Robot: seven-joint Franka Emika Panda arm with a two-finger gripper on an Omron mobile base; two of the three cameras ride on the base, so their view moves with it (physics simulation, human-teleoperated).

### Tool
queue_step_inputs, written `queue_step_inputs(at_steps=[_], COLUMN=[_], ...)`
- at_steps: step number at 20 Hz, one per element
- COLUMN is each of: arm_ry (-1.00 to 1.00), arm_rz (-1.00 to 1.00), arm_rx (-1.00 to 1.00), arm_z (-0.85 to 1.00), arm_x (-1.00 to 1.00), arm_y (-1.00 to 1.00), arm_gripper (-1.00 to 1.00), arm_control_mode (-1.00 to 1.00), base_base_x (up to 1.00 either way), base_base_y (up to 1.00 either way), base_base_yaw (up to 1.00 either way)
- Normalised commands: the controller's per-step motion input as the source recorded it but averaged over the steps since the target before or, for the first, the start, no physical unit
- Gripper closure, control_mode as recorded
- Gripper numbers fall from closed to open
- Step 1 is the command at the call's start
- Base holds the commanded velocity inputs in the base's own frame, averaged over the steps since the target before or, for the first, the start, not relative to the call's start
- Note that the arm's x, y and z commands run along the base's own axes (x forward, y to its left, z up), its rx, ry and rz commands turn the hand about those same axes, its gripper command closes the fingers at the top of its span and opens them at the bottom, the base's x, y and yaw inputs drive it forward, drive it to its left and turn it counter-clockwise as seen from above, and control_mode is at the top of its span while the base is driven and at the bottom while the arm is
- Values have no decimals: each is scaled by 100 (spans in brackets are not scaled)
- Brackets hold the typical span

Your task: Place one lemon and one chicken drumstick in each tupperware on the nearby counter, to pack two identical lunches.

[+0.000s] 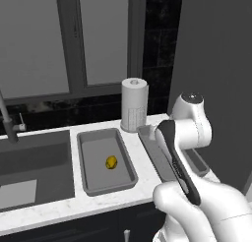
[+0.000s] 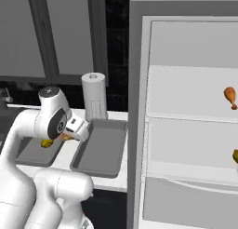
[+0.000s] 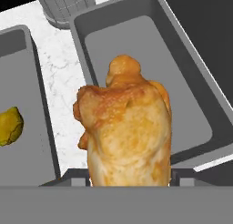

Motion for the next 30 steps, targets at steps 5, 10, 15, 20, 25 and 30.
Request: queue_step_inputs(at_steps=[5, 10, 15, 20, 25, 30], arm_ry=[5, 3, 2, 14, 17, 4], arm_rz=[-4, 0, 0, -9, -4, 0], arm_rx=[-1, 0, 0, 0, 0, -1], arm_z=[-98, -97, -58, 62, 77, 7], arm_x=[93, 93, 79, 25, -46, -100], arm_y=[-36, -58, -36, 1, 0, 1], arm_gripper=[100, -100, -100, -100, -100, -100], arm_control_mode=[-100, -100, -100, -100, -100, -100], base_base_x=[0, 0, 0, 0, 0, 0], base_base_y=[0, 0, 0, 0, 0, 0], base_base_yaw=[0, 0, 0, 0, 0, 0])
